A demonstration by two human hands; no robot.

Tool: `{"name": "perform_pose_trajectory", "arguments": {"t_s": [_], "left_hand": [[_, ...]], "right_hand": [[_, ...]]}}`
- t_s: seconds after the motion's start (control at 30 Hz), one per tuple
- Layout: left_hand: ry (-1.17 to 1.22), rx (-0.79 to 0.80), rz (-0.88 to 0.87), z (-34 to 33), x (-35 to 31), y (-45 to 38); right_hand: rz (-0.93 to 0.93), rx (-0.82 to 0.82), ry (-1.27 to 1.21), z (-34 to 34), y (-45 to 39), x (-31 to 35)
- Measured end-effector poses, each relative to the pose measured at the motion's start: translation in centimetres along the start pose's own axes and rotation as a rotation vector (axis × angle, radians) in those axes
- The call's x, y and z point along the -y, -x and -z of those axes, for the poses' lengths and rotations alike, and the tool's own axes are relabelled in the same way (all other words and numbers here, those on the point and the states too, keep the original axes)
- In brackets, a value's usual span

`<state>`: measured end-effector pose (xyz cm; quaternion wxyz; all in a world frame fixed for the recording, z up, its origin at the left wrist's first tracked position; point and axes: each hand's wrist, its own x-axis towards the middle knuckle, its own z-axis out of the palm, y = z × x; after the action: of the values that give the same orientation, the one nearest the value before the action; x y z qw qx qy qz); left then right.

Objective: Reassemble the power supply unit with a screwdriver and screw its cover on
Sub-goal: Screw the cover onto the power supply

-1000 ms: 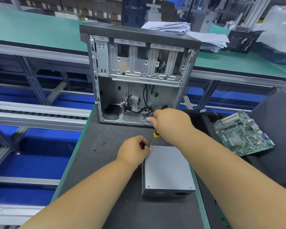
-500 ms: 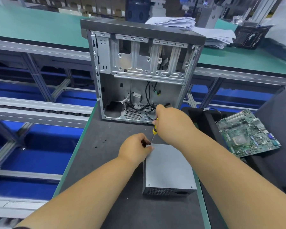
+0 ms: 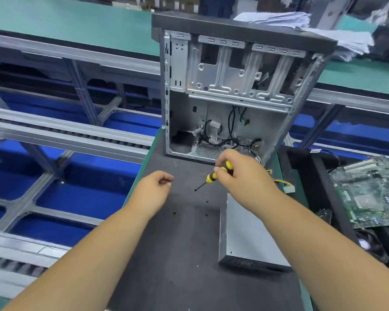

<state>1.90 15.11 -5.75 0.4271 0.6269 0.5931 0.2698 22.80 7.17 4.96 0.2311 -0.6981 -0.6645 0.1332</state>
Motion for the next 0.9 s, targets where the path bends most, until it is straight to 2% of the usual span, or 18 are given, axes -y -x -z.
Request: {"name": "perform_pose_trajectory", "arguments": {"t_s": [0.07, 0.17, 0.57, 0.67, 0.77, 0.83, 0.9], "left_hand": [[0.010, 0.008, 0.046, 0.9, 0.9, 0.3], [-0.016, 0.036, 0.080, 1.4, 2.1, 1.0], [-0.083, 0.049, 0.131, 1.5, 4.0, 2.0], [-0.086, 0.058, 0.148, 1.1, 3.7, 2.1], [0.013, 0.045, 0.173, 0.4, 2.7, 2.5], [0.141, 0.041, 0.193, -0.1, 1.3, 2.6], [0.375, 0.078, 0.229, -0.7, -0.8, 2.8]], "right_hand": [[-0.011, 0.129, -0.005, -2.5, -0.3, -0.1], [-0.003, 0.204, -0.020, -5.0, -0.4, -0.1], [-0.037, 0.253, -0.076, -7.2, -0.3, 0.1], [-0.038, 0.202, -0.140, -6.5, 0.0, -0.3], [-0.075, 0.083, -0.322, -4.8, 0.2, -0.8], [-0.097, 0.004, -0.439, -3.0, 0.2, -1.0], [-0.107, -0.072, -0.517, -1.0, 0.4, -1.2]]}}
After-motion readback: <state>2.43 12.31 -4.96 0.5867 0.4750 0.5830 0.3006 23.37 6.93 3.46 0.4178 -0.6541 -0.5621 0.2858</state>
